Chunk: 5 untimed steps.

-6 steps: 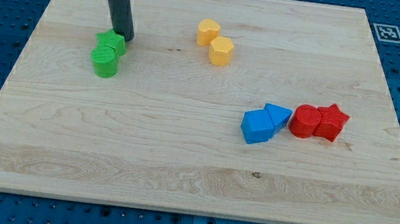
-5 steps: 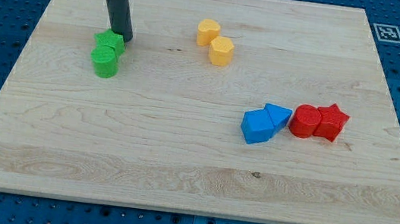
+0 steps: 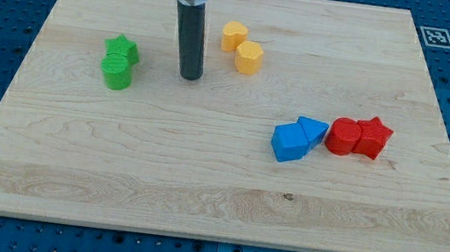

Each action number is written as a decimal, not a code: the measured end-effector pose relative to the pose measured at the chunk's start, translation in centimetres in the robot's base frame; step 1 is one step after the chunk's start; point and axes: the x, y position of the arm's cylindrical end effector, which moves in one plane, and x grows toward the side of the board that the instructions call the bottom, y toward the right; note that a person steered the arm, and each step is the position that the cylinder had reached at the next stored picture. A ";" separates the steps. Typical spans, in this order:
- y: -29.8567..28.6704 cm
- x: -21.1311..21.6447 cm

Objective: Move the hexagon close to the green star

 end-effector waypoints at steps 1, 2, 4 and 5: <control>0.0 0.0; 0.6 0.2; 7.1 1.5; 11.5 1.5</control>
